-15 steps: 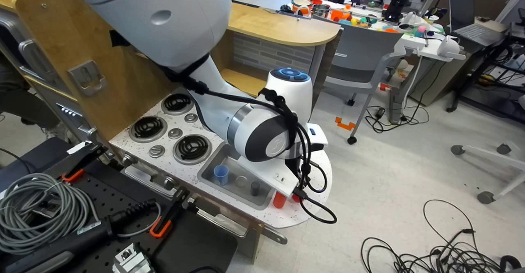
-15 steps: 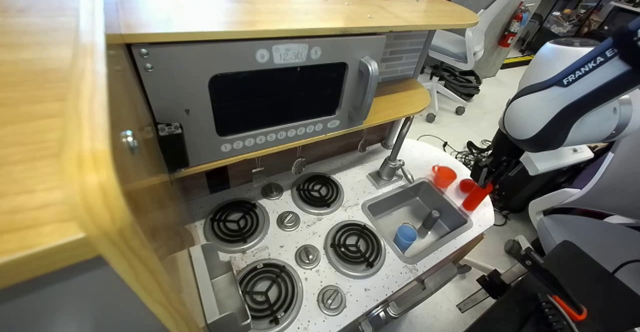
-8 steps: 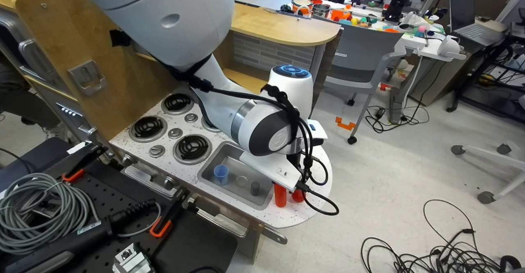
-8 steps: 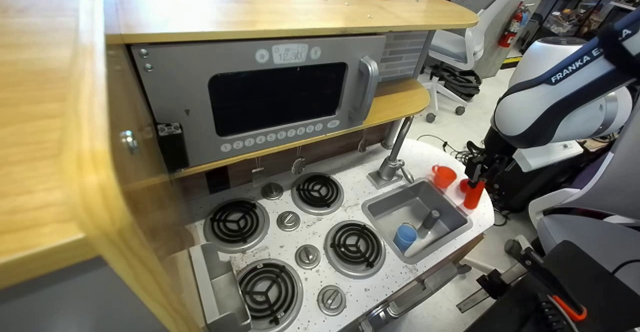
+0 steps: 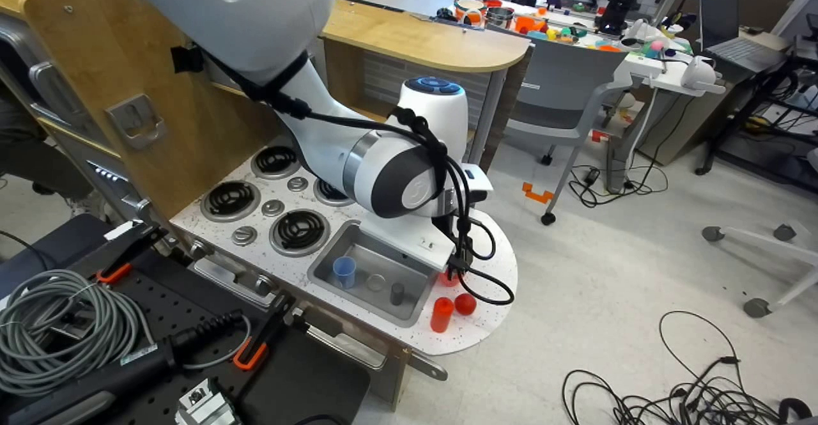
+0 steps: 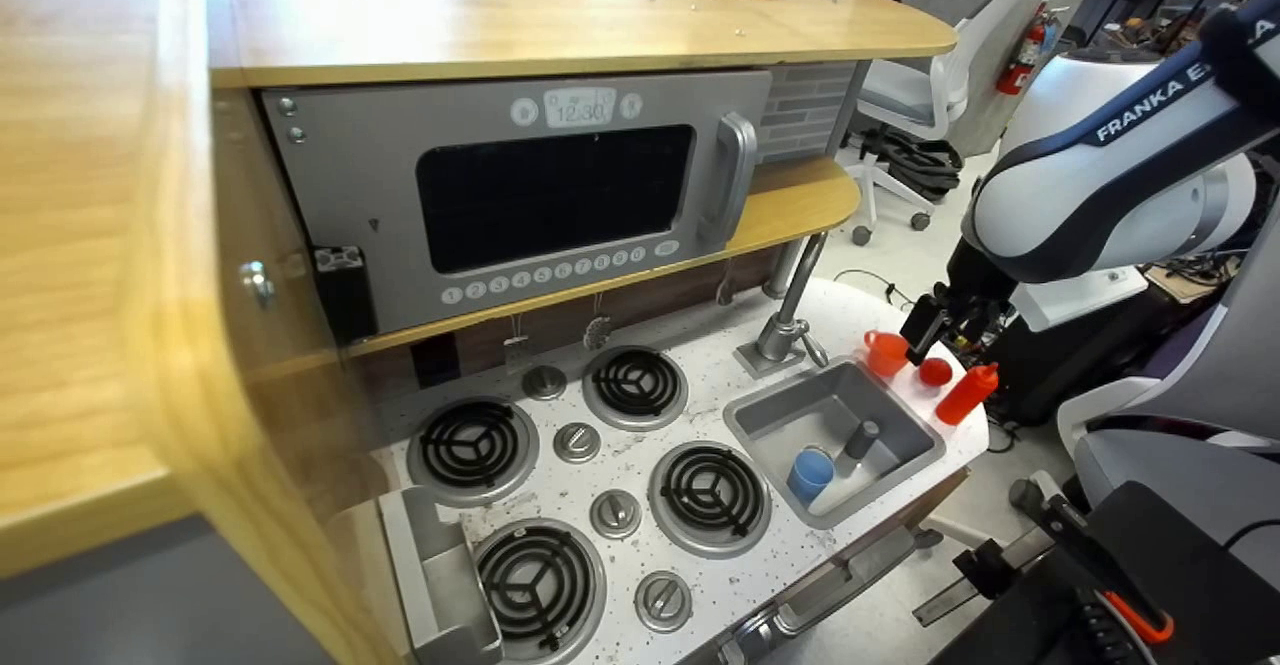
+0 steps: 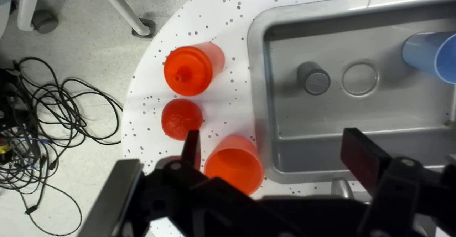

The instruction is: Remove the squeeze bottle from the sink and put it on the sink counter

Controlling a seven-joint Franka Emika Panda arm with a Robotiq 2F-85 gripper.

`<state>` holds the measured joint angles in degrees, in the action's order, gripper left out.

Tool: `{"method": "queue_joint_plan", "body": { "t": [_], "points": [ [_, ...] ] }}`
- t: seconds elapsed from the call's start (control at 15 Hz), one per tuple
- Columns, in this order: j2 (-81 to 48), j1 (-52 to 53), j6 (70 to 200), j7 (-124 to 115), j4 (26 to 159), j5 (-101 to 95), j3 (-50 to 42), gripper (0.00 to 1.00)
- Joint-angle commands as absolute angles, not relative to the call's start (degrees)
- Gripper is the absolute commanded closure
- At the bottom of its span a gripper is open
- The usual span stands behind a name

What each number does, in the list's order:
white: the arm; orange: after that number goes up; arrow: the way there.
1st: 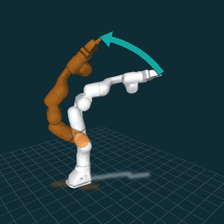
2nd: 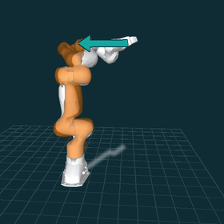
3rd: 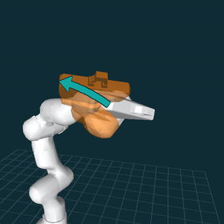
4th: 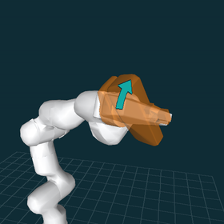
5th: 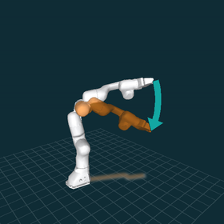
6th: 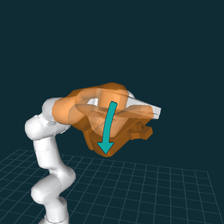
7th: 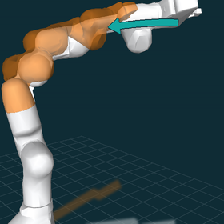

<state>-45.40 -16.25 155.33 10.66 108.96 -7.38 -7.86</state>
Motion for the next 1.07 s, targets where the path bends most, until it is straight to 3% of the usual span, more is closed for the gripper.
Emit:
{"method": "queue_joint_plan", "body": {
  "t": [0.0,0.47,0.6,1.0],
  "points": [
    [-38.3,-14.6,157.0,10.7,116.1,-7.6,-8.0,0.00],
    [-27.4,-12.4,158.3,9.8,126.7,-8.1,-9.0,0.00],
    [-25.2,-12.1,153.4,8.1,127.2,-7.2,-9.8,0.00],
    [-28.9,-12.9,155.7,9.7,124.6,-7.2,-8.7,0.00]
  ]
}}
